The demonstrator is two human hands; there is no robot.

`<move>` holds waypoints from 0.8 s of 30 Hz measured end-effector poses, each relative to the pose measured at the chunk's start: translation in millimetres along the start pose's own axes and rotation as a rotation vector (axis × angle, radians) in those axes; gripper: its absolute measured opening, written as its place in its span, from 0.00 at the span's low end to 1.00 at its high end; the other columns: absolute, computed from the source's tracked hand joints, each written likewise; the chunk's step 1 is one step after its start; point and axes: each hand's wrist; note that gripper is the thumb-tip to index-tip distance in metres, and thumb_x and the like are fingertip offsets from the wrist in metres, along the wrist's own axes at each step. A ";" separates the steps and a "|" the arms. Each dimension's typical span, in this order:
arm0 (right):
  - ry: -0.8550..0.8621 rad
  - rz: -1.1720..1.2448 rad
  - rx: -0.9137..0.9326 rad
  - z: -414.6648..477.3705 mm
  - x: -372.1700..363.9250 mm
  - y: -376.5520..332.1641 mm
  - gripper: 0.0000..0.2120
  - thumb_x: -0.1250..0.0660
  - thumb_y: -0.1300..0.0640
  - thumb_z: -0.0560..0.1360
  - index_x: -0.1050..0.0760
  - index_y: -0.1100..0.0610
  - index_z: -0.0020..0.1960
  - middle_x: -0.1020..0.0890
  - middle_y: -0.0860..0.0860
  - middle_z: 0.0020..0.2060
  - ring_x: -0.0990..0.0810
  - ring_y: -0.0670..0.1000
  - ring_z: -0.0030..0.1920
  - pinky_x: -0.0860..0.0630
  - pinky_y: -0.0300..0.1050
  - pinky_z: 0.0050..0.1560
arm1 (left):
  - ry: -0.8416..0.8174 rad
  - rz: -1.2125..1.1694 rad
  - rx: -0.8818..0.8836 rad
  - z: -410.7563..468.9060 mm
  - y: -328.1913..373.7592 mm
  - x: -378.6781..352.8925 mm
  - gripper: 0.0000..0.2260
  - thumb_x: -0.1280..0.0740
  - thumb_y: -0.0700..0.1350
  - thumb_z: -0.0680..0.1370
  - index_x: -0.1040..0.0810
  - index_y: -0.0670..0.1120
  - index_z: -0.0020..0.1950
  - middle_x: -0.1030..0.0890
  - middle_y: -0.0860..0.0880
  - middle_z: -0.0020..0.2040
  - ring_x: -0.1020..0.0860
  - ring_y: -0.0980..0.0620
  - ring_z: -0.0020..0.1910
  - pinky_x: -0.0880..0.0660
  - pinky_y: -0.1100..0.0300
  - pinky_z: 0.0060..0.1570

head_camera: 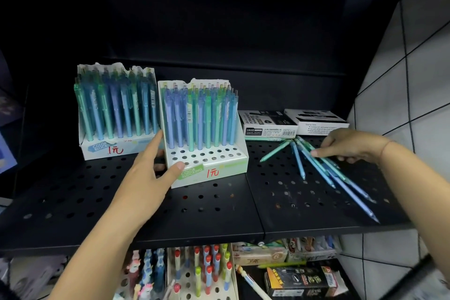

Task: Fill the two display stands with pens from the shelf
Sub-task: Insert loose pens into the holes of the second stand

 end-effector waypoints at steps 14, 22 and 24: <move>0.104 -0.044 0.053 -46.1 -13.8 40.7 0.16 0.26 0.48 0.70 0.23 0.61 0.40 0.24 0.51 0.28 0.30 0.49 0.28 0.35 0.39 0.28 | 0.011 -0.026 0.001 0.7 0.1 -2.7 0.32 0.34 0.53 0.77 0.48 0.66 0.75 0.34 0.55 0.73 0.29 0.55 0.62 0.32 0.55 0.57; 0.244 -0.099 0.081 -43.9 -16.9 35.7 0.15 0.27 0.49 0.72 0.23 0.59 0.37 0.22 0.49 0.28 0.28 0.47 0.28 0.34 0.39 0.30 | 0.013 -0.050 0.009 0.4 1.3 -3.0 0.32 0.33 0.52 0.77 0.46 0.65 0.75 0.32 0.55 0.70 0.29 0.56 0.60 0.34 0.57 0.57; 0.247 -0.136 0.077 -44.0 -16.5 31.6 0.14 0.28 0.49 0.73 0.23 0.59 0.36 0.21 0.49 0.28 0.27 0.47 0.30 0.33 0.40 0.31 | 0.015 -0.055 0.011 0.4 1.5 -3.1 0.32 0.33 0.52 0.77 0.46 0.65 0.75 0.32 0.55 0.68 0.29 0.56 0.60 0.33 0.57 0.57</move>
Point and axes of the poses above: each hand's wrist, its own z-axis towards the middle knuckle, its own x-axis out of the back of the hand, y = z × x
